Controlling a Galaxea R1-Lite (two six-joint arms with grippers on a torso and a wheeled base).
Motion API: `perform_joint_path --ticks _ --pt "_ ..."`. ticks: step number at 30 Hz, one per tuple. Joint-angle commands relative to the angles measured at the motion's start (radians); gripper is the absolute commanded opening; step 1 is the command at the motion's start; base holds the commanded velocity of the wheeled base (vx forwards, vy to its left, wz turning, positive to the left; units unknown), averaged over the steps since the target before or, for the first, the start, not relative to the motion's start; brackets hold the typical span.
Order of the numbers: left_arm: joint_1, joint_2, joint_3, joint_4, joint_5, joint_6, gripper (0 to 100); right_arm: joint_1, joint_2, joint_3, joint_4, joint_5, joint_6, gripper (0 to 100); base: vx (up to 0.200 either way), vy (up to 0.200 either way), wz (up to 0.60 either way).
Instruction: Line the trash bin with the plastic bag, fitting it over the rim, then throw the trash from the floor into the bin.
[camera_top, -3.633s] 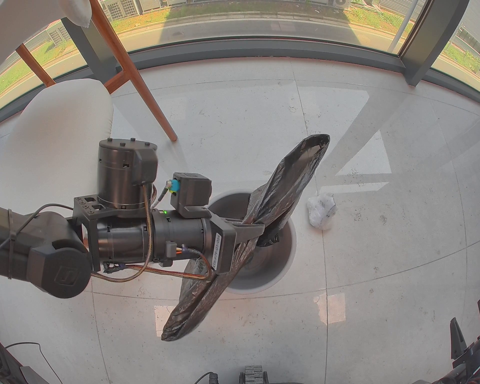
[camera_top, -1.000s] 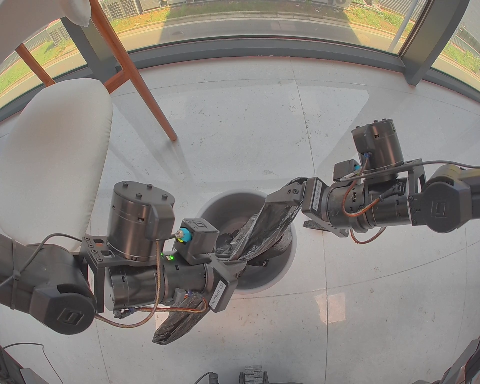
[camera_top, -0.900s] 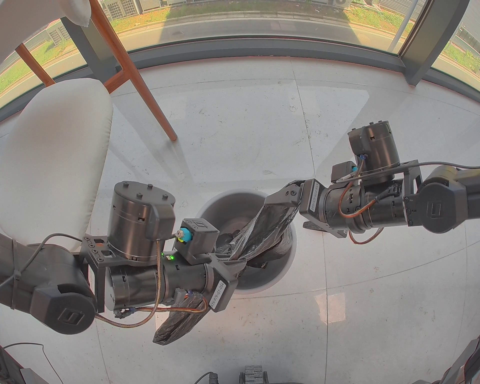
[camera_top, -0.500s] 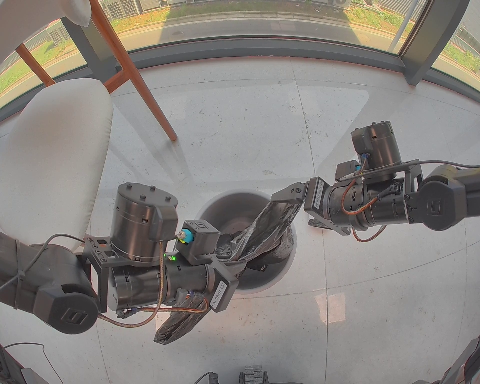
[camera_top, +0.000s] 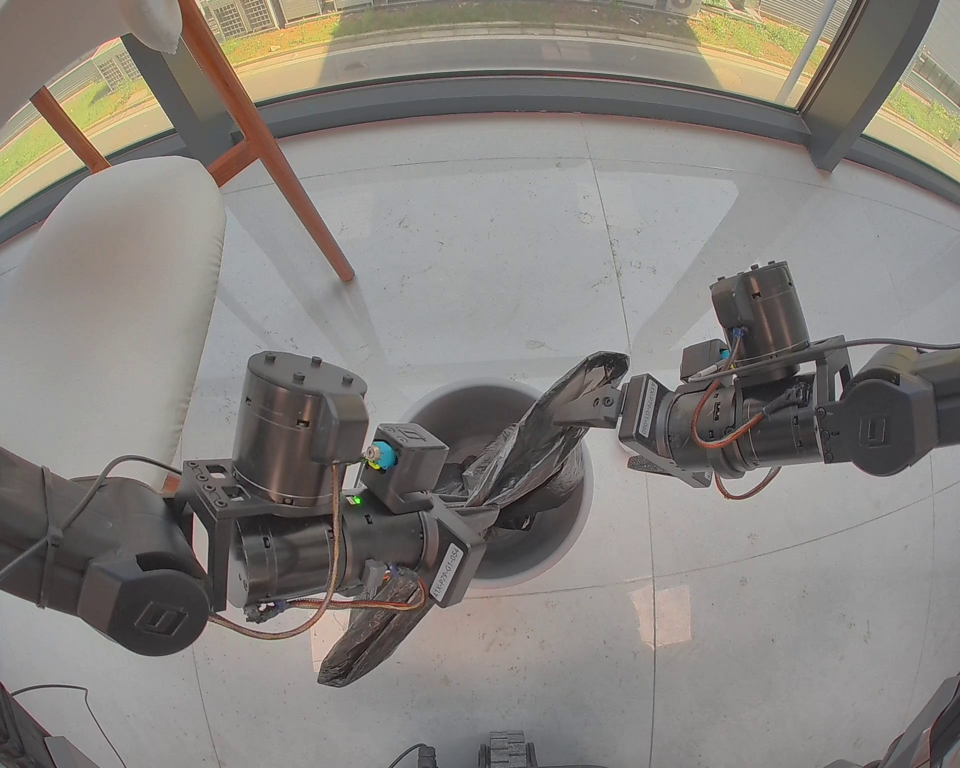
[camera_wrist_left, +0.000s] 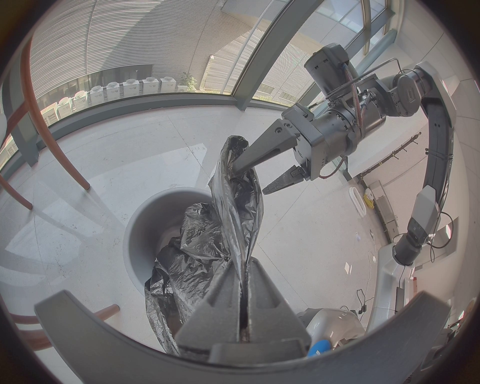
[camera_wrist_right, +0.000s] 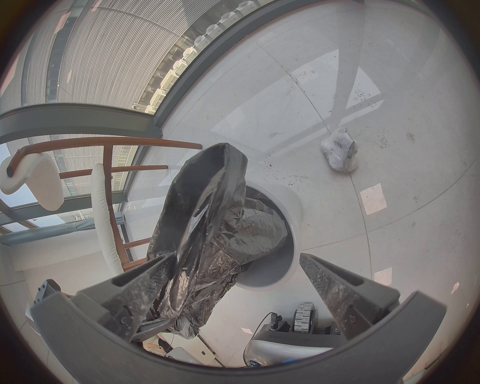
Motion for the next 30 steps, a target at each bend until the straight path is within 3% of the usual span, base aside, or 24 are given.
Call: perform_joint_path --ticks 1,16,17,30 --pt "0.001 0.002 -0.005 0.000 0.000 0.000 0 -0.010 -0.001 0.001 -0.001 0.001 -0.001 100 0.000 0.000 0.00" --pt "0.001 -0.004 -0.005 0.000 0.000 -0.001 0 -0.011 0.042 -0.048 -0.002 -0.004 -0.021 100 0.000 0.000 0.00" --pt "-0.001 -0.004 -0.005 -0.002 0.000 -0.001 0 -0.008 0.045 -0.050 -0.004 -0.004 -0.024 0 0.000 0.000 0.00" --pt "0.001 -0.005 -0.002 -0.002 0.000 -0.003 0 0.043 0.099 -0.111 -0.004 -0.008 -0.040 0 0.000 0.000 0.00"
